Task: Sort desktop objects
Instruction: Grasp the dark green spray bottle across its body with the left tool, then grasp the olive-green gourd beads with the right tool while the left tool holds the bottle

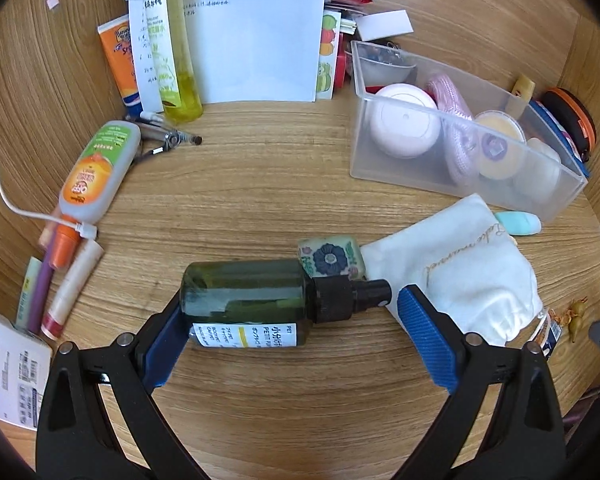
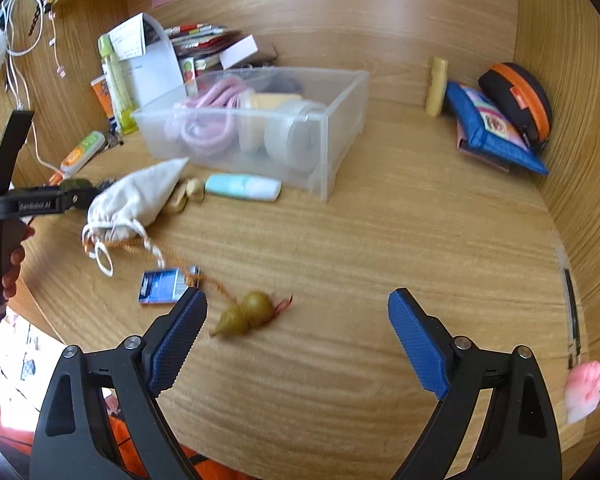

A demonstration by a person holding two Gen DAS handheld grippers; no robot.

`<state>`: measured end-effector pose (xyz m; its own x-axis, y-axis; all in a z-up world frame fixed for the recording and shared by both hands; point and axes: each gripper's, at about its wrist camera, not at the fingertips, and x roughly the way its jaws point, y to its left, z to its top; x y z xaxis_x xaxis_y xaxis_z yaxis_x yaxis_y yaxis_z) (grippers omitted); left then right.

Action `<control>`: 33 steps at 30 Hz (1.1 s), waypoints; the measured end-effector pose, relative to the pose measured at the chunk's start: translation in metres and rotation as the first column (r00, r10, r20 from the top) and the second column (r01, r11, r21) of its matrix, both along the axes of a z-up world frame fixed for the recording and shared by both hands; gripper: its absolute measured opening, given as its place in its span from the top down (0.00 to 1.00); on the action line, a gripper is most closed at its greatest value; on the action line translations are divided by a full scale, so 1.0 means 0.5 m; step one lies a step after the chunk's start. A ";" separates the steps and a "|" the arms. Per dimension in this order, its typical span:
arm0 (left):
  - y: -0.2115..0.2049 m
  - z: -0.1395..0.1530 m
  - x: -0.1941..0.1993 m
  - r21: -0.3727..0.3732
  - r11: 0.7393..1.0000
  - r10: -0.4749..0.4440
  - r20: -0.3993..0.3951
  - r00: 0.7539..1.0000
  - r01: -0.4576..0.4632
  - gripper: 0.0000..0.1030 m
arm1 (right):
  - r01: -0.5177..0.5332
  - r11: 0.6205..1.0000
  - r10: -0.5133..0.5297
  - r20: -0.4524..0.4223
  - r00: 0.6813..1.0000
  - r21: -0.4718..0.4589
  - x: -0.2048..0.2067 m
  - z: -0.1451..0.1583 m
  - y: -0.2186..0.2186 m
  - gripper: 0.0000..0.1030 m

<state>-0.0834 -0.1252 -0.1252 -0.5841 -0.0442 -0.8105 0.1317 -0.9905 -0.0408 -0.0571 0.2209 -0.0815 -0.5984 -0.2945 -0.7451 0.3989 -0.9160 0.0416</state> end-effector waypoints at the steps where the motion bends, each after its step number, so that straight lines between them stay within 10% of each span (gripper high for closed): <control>1: 0.003 -0.001 0.001 -0.003 1.000 0.000 -0.003 1.000 0.000 0.03 | -0.002 1.000 0.002 0.003 1.000 0.002 0.004 -0.003 -0.002 0.12; 14: 0.004 -0.018 0.002 -0.039 0.998 0.056 -0.015 0.998 -0.057 0.03 | -0.026 1.000 0.026 -0.017 1.000 0.007 0.017 -0.015 -0.018 0.15; 33: -0.015 -0.017 0.002 -0.007 0.989 0.150 -0.072 0.986 -0.151 0.05 | -0.063 0.997 0.064 -0.019 0.998 0.036 0.007 -0.036 -0.047 0.64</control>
